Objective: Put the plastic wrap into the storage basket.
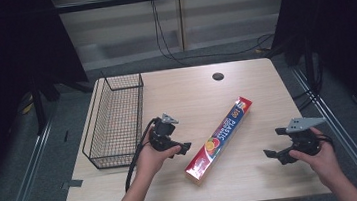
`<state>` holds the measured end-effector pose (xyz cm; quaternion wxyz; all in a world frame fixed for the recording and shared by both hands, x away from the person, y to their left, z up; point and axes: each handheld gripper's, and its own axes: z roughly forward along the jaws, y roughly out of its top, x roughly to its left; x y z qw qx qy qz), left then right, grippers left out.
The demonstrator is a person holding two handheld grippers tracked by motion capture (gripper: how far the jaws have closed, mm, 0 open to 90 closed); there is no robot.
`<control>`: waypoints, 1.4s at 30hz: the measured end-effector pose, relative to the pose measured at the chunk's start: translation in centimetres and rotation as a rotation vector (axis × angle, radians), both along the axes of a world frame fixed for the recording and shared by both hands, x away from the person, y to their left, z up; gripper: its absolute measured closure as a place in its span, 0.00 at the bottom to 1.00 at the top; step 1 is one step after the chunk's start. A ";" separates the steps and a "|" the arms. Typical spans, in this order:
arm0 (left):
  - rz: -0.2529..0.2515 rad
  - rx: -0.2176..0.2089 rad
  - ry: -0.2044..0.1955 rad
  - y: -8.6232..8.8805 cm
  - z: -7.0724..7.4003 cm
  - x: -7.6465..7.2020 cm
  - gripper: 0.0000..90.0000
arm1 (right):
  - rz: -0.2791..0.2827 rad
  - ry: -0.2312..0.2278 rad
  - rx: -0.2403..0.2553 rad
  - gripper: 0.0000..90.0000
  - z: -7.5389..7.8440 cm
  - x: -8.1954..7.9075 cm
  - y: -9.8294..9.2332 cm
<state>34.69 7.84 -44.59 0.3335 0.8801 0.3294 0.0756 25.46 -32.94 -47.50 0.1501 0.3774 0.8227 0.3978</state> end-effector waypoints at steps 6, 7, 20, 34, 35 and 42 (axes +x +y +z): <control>-0.021 -0.019 0.019 -0.2 0.3 0.1 0.10 | -0.007 0.001 0.004 0.05 0.0 0.0 -0.1; -0.017 -0.025 0.021 -0.4 0.3 0.0 0.10 | -0.009 0.000 0.004 0.05 0.1 0.0 -0.1; -0.093 -0.067 0.068 -5.4 2.2 0.8 0.06 | -0.014 -0.011 0.019 0.05 0.4 0.0 -0.3; -0.140 -0.022 0.153 -9.9 1.3 2.1 0.10 | -0.017 -0.011 0.025 0.05 0.4 0.1 -0.4; -0.140 -0.022 0.153 -9.9 1.3 2.1 0.09 | -0.017 -0.011 0.024 0.05 0.3 0.1 -0.4; -0.136 0.005 0.174 -11.9 1.0 2.3 0.07 | -0.017 -0.013 0.026 0.05 0.4 0.1 -0.4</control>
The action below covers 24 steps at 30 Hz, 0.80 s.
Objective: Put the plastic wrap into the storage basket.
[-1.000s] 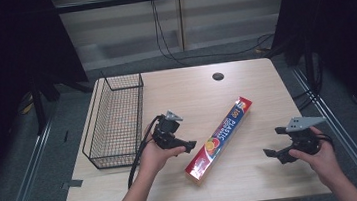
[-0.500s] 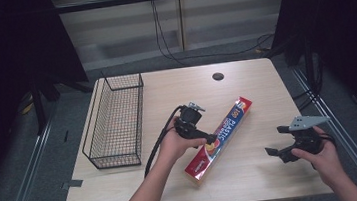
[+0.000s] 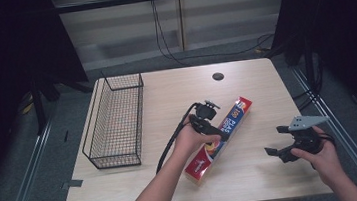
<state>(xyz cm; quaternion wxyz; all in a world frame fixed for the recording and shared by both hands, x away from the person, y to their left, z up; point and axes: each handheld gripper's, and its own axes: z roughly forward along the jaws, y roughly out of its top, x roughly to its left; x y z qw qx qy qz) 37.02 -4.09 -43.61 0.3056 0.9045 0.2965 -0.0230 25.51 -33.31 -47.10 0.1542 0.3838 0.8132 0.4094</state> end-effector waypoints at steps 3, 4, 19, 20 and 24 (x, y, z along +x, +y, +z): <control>-0.003 0.035 0.011 -0.9 -0.6 0.2 0.06 | 0.002 0.003 0.001 0.05 0.0 0.0 -0.1; 0.000 0.032 0.013 -1.1 -0.8 0.3 0.06 | 0.001 0.003 0.000 0.05 0.0 0.0 -0.1; -0.026 0.116 0.031 -3.1 -2.5 0.6 0.17 | -0.006 -0.003 0.006 0.05 0.1 0.0 -0.2; -0.037 0.124 0.030 -3.2 -2.5 0.7 0.18 | -0.006 -0.003 0.007 0.05 0.1 0.0 -0.2; -0.035 0.132 0.027 -3.5 -2.7 0.7 0.21 | -0.008 -0.009 0.007 0.05 0.2 0.0 -0.2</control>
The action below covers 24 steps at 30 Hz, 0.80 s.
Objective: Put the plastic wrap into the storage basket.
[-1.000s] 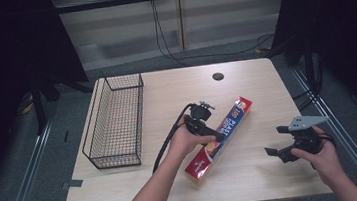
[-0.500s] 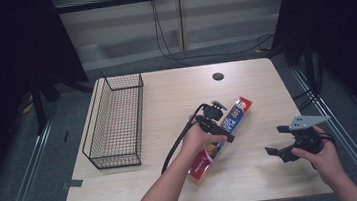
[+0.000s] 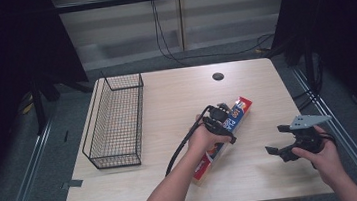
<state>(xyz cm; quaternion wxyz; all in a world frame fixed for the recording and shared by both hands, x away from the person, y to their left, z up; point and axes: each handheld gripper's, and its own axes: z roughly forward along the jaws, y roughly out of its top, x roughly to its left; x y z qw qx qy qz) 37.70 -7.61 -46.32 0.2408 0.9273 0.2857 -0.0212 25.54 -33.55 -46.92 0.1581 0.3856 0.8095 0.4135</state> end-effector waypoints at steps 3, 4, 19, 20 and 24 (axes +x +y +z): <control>0.000 0.012 -0.009 -0.3 -0.3 0.2 0.28 | -0.003 0.002 0.000 0.05 0.0 0.0 0.0; 0.000 0.012 -0.009 -0.3 -0.3 0.2 0.30 | -0.003 0.002 0.000 0.05 0.0 0.0 0.0; 0.057 0.114 0.028 -0.8 0.7 0.4 0.47 | -0.002 -0.001 0.007 0.05 0.0 0.0 0.0; 0.055 0.124 0.036 -0.8 0.8 0.5 0.47 | 0.001 0.000 0.008 0.05 0.0 0.0 -0.1; 0.056 0.124 0.047 -0.7 1.0 0.5 0.48 | -0.001 -0.003 0.008 0.05 0.1 0.0 -0.2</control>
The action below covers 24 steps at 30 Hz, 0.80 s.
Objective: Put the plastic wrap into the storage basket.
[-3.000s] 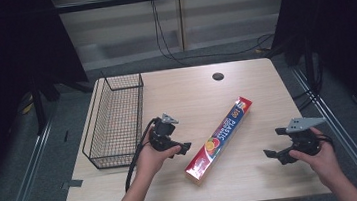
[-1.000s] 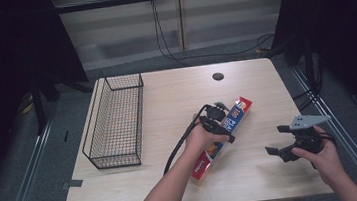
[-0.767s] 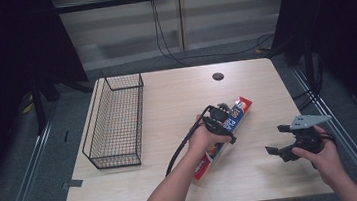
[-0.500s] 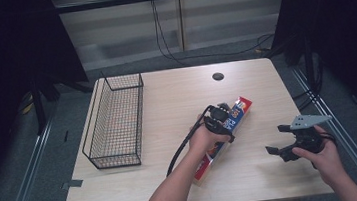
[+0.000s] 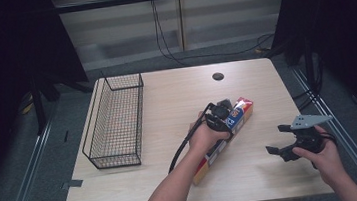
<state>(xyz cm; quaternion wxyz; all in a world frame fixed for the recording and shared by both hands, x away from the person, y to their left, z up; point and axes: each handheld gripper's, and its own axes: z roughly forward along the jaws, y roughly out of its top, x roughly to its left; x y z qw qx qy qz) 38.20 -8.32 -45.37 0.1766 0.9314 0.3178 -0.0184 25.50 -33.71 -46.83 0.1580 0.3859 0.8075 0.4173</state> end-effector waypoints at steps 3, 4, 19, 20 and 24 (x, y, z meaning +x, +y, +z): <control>0.020 0.007 0.007 0.2 0.4 0.0 0.48 | -0.004 0.000 0.005 0.05 0.0 0.0 -0.1; 0.010 0.001 0.011 0.4 0.6 0.1 0.48 | -0.005 -0.001 0.005 0.05 0.0 0.0 -0.1; 0.077 0.006 0.019 3.6 3.4 1.3 0.48 | -0.007 -0.005 0.004 0.05 0.0 0.0 -0.1; 0.077 0.006 0.019 3.6 3.4 1.3 0.48 | -0.007 -0.005 0.004 0.05 0.0 0.0 -0.1; 0.088 0.013 0.021 4.5 4.2 1.6 0.48 | -0.005 -0.009 0.008 0.05 0.1 0.0 -0.2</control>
